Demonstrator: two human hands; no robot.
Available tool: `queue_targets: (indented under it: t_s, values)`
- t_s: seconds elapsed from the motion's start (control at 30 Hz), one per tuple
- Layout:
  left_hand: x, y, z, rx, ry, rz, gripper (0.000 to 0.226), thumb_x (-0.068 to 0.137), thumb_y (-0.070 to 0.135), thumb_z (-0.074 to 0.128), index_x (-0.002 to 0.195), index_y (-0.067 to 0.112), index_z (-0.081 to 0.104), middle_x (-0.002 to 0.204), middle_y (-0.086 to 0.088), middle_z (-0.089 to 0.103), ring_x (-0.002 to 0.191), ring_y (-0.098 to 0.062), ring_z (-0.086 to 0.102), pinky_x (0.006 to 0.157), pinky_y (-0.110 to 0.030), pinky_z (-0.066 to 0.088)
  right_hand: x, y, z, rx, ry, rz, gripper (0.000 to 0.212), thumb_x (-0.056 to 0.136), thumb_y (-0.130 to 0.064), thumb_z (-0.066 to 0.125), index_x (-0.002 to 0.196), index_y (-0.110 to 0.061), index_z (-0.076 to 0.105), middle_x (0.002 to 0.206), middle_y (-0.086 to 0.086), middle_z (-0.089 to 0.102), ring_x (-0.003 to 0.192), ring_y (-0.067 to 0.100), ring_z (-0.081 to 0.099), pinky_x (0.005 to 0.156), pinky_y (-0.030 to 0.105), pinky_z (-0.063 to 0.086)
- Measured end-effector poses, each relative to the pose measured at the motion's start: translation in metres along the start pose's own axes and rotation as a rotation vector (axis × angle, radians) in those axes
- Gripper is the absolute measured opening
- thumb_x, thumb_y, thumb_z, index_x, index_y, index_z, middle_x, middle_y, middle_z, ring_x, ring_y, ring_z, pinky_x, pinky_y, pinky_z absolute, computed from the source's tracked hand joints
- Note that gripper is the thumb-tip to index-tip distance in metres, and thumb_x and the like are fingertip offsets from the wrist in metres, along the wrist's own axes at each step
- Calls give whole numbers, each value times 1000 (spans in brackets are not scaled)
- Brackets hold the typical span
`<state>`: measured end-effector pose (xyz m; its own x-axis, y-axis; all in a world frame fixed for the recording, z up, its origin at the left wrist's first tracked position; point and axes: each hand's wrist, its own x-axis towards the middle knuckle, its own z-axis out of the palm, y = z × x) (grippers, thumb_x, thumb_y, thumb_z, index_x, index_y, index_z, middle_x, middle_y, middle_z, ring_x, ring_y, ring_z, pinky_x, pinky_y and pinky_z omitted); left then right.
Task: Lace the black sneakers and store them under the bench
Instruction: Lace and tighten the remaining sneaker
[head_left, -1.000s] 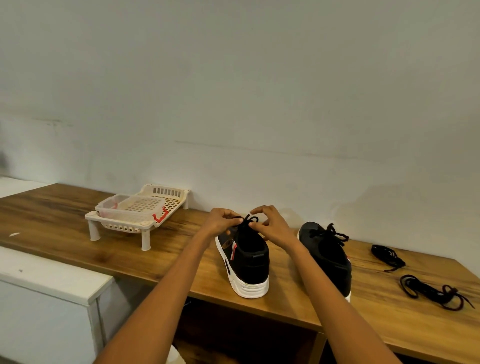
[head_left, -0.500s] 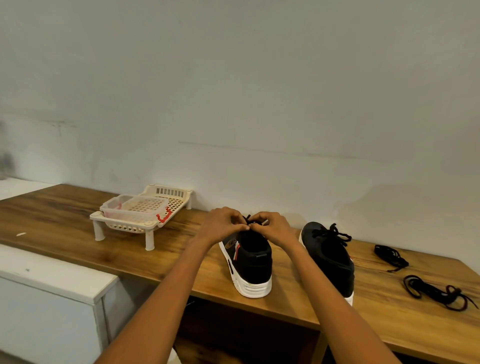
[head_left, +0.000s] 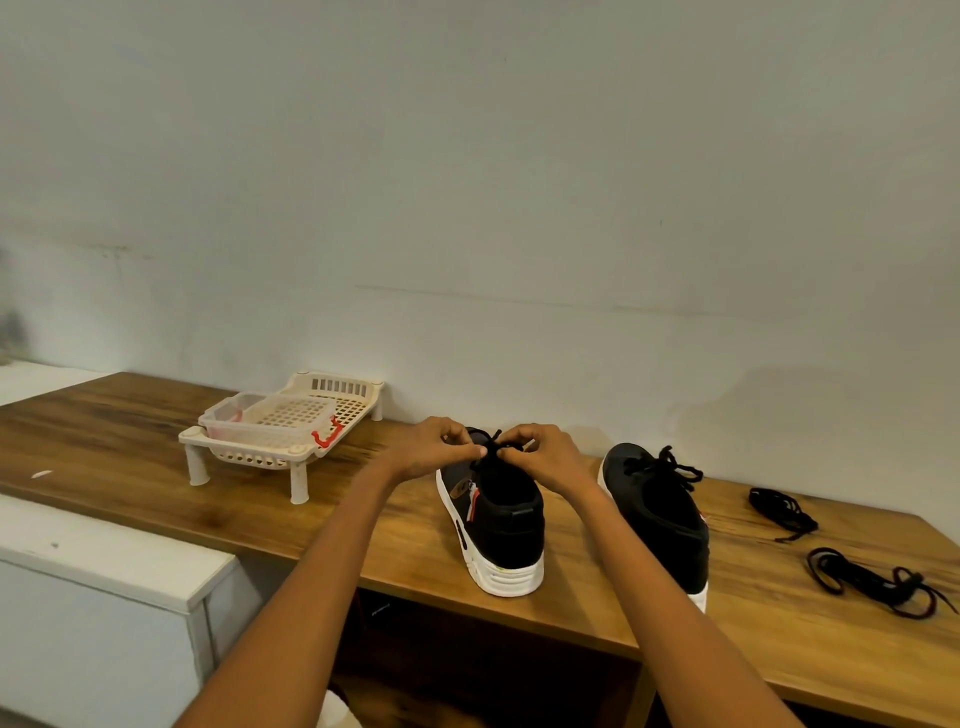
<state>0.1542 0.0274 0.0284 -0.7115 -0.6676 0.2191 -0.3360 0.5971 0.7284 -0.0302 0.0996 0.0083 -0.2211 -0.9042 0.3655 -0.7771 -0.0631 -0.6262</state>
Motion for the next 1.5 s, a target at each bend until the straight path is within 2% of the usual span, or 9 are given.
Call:
queue_targets:
  t_s: [0.1, 0.23, 0.43, 0.63, 0.77, 1.0, 1.1, 1.2, 1.5]
  values:
    - [3, 0, 5, 102, 33, 4, 20, 82, 44, 68, 81, 24, 69, 80, 9, 63, 76, -4, 55, 66, -20, 40, -1, -1, -1, -2, 1, -11, 20, 85, -27, 65, 103, -23, 72, 106, -4, 69, 87, 9, 58, 76, 24, 50]
    - [5, 4, 10, 207, 116, 72, 13, 83, 27, 70, 87, 16, 73, 74, 14, 56, 68, -2, 51, 60, -14, 36, -1, -2, -1, -7, 0, -19, 20, 86, -26, 65, 105, -22, 72, 109, -2, 69, 87, 8, 56, 76, 22, 49]
    - [6, 1, 7, 54, -28, 103, 4, 80, 29, 73, 84, 26, 71, 94, 4, 54, 89, -6, 52, 74, -16, 38, -1, -1, -1, 0, -1, -8, 21, 85, -26, 65, 105, -23, 72, 108, -4, 69, 86, 6, 56, 81, 29, 53]
    - [17, 2, 14, -50, 322, 6, 41, 86, 38, 65, 123, 22, 57, 111, 3, 54, 97, -13, 52, 80, -22, 41, -1, 0, 1, 15, -8, -10, 21, 86, -25, 63, 105, -24, 72, 108, -3, 69, 95, 13, 60, 85, 29, 51]
    - [24, 1, 22, 73, 180, 1, 25, 85, 25, 68, 108, 15, 71, 107, -4, 70, 99, -14, 62, 78, -16, 41, -2, 0, 0, 43, 2, -15, 25, 86, -25, 65, 110, -22, 69, 109, -3, 67, 95, 13, 60, 80, 25, 52]
    - [22, -1, 27, -33, 302, -66, 19, 81, 28, 72, 91, 11, 73, 86, 1, 69, 84, -13, 63, 71, -21, 47, -4, 8, -18, 536, 213, 269, 18, 94, -25, 57, 97, -8, 56, 90, 8, 59, 61, 18, 63, 56, 25, 57]
    - [24, -2, 32, -118, 299, -116, 17, 82, 26, 72, 86, 10, 69, 84, -3, 67, 81, -16, 62, 76, -31, 51, -5, 5, -17, 428, 97, 236, 29, 95, -31, 55, 85, -6, 66, 74, 7, 64, 64, 17, 63, 66, 29, 58]
    - [23, 0, 32, -236, 289, -167, 14, 84, 22, 71, 78, 12, 63, 75, -4, 63, 68, -14, 59, 65, -25, 50, -6, -1, -6, 195, -55, 165, 33, 89, -42, 60, 91, -10, 70, 82, 2, 67, 78, 14, 65, 70, 24, 55]
    - [20, 3, 35, -406, 274, -252, 15, 86, 19, 68, 79, 9, 59, 70, -4, 59, 56, -11, 53, 40, -11, 40, -5, -6, -4, 272, -30, 207, 13, 87, -21, 65, 89, -8, 65, 84, 5, 65, 80, 15, 63, 66, 21, 54]
